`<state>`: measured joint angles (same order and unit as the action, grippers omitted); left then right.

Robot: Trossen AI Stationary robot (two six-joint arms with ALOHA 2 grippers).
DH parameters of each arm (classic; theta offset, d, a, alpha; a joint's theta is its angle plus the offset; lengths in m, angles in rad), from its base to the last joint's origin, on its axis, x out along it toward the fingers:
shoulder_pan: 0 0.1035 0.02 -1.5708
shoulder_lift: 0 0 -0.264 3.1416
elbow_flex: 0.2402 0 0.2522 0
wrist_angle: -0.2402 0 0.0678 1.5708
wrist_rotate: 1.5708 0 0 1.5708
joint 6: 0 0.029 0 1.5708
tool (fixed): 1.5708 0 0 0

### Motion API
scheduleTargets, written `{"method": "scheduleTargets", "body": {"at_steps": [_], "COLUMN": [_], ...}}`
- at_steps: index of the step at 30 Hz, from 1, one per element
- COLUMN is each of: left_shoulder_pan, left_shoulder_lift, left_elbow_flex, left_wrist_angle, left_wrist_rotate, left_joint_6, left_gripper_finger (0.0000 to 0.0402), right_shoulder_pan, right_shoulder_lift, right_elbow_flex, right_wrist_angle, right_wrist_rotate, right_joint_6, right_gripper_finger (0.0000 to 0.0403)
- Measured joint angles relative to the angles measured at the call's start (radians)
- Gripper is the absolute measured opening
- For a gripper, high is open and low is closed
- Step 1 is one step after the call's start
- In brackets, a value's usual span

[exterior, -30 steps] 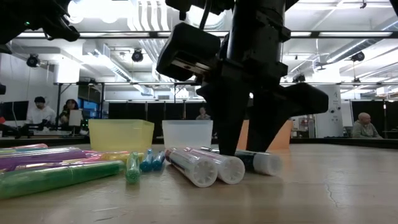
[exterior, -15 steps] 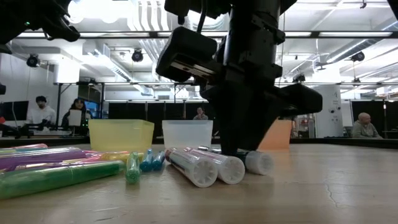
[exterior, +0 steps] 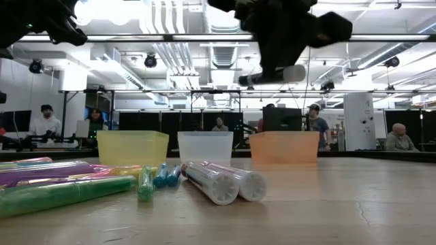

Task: Pick & Place Markers
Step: Put the dark green marker pen into the orange bin

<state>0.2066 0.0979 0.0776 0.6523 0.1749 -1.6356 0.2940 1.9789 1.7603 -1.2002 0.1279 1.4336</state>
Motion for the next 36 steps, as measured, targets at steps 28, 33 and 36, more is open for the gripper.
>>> {"method": "scheduleTargets", "body": {"at_steps": [28, 33, 36], "left_shoulder_pan": [0.0, 0.0, 0.0], "left_shoulder_lift": [0.002, 0.002, 0.002], "left_elbow_flex": [0.0, 0.0, 0.0], "left_wrist_angle": [-0.006, -0.006, -0.006], "left_wrist_rotate": [-0.019, -0.019, -0.019], "left_joint_6": [0.014, 0.013, 0.013], "left_gripper_finger": [0.0112, 0.0112, 0.0112], "right_shoulder_pan": [-0.709, -0.794, -0.816], "right_shoulder_lift": [-0.145, -0.145, -0.145], "right_elbow_flex": [-0.118, -0.209, -0.252], "right_wrist_angle": [-0.048, 0.079, 0.116], "right_wrist_rotate": [0.082, 0.004, -0.011], "right_joint_6": [-0.623, -0.626, -0.614], "right_gripper_finger": [0.0054, 0.0054, 0.0054]}}
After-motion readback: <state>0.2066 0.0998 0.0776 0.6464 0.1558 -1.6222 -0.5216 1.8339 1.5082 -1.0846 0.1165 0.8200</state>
